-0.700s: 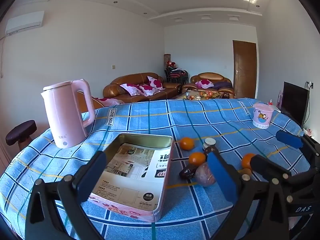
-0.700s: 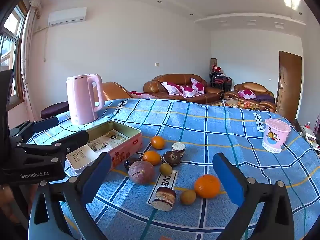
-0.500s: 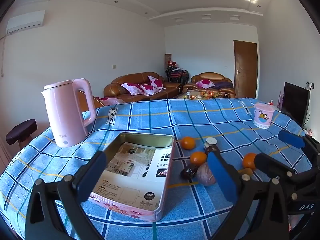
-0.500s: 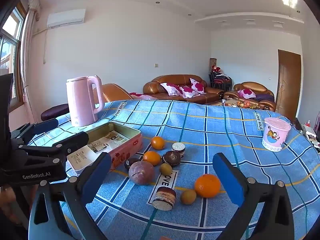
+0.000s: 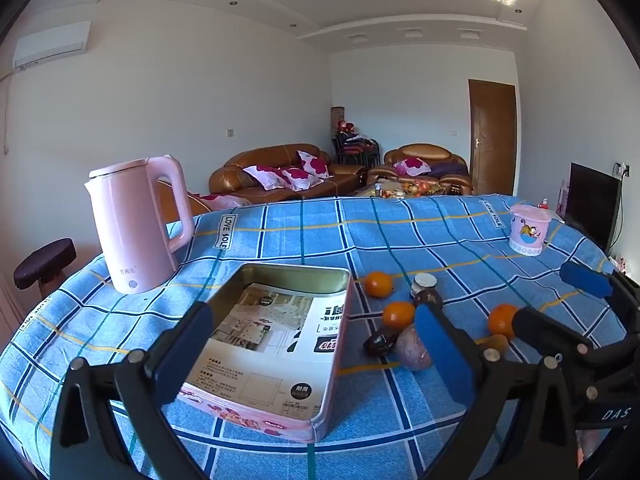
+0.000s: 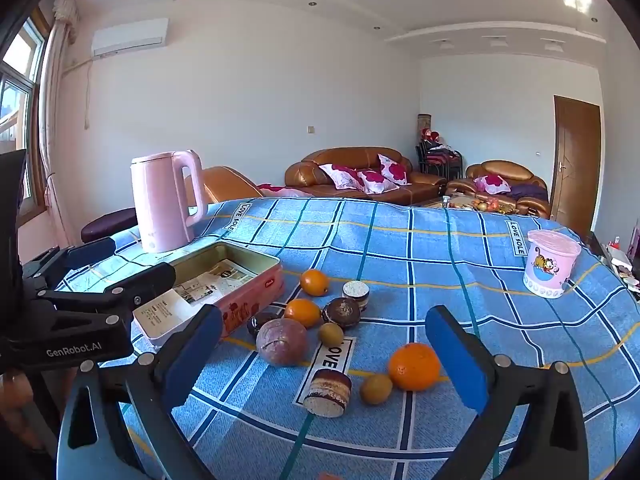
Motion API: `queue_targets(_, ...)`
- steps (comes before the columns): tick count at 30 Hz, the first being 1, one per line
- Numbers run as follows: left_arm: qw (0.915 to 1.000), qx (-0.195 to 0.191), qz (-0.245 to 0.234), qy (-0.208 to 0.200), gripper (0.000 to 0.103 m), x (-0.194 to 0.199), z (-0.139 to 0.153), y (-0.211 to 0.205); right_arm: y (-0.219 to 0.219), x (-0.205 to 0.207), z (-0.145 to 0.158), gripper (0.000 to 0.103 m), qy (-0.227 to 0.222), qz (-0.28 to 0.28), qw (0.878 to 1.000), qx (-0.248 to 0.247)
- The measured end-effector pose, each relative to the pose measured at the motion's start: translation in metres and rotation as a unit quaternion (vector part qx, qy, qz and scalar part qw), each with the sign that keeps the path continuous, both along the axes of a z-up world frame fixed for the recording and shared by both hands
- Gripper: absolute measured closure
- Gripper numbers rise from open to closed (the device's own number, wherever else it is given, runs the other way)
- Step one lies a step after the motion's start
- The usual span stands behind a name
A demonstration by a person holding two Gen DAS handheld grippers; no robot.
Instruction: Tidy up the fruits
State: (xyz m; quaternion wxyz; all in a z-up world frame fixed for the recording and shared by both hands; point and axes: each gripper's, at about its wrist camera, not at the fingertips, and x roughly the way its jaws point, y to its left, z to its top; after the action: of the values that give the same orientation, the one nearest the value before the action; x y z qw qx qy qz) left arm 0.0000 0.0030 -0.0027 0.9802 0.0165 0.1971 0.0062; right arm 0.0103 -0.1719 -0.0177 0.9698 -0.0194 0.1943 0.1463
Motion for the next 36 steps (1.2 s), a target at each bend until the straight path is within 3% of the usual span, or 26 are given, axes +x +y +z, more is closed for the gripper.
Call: queue_targets(36, 1.0, 0.0, 0.001, 0.002, 0.0, -0.0001, -0.0049, 0.0033, 0.0058, 0.0002, -0.0054, 0.001, 0.008, 0.004, 1.0, -0.001)
